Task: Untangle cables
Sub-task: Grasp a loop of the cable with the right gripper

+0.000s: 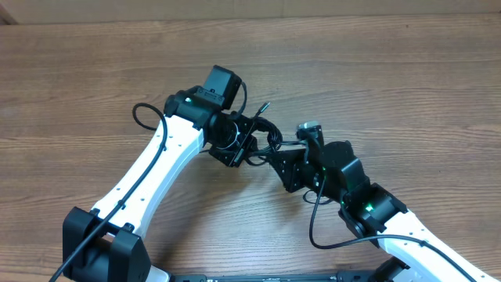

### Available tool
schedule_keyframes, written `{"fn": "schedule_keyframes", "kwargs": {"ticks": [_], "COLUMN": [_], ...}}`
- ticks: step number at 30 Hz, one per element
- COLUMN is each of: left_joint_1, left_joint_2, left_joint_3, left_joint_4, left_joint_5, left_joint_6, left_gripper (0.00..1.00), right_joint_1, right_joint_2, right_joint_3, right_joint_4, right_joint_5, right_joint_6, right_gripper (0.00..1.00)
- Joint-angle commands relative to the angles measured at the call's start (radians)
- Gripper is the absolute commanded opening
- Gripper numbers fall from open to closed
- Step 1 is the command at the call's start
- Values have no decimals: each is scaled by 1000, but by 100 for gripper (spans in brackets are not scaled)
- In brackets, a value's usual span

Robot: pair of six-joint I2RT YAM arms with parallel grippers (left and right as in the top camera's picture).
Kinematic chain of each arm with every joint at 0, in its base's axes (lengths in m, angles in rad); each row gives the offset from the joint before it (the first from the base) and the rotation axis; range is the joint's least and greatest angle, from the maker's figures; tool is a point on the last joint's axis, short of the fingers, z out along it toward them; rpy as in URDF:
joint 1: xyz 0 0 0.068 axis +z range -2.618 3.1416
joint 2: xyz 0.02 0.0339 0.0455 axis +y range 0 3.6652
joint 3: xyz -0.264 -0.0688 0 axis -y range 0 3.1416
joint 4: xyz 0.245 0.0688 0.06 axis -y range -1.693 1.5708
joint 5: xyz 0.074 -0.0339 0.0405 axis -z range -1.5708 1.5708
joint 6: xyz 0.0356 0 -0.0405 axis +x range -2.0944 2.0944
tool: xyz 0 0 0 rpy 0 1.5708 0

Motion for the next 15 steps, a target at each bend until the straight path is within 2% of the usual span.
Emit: {"fn": "schedule_keyframes", "kwargs": {"ticks": [1, 6, 10, 15], "left_joint_1": [1, 22, 69, 129], "left_joint_2": [0, 0, 0, 0], "left_joint_3": [13, 13, 13, 13], "left_joint_4": [-6, 1, 1, 2], "left_joint_5": [38, -13, -92, -100], "left_joint_6": [82, 161, 197, 222], "left_gripper": [4, 4, 4, 4], "right_joint_1": [-4, -4, -4, -4], "right_joint_2": [7, 7, 7, 7], "right_joint_3": [21, 21, 21, 21], "right_joint_4": [5, -76, -221, -403], "right_joint_5": [48, 48, 47, 16], "right_joint_6": [6, 6, 6, 6], "right_gripper": [4, 4, 4, 4]}}
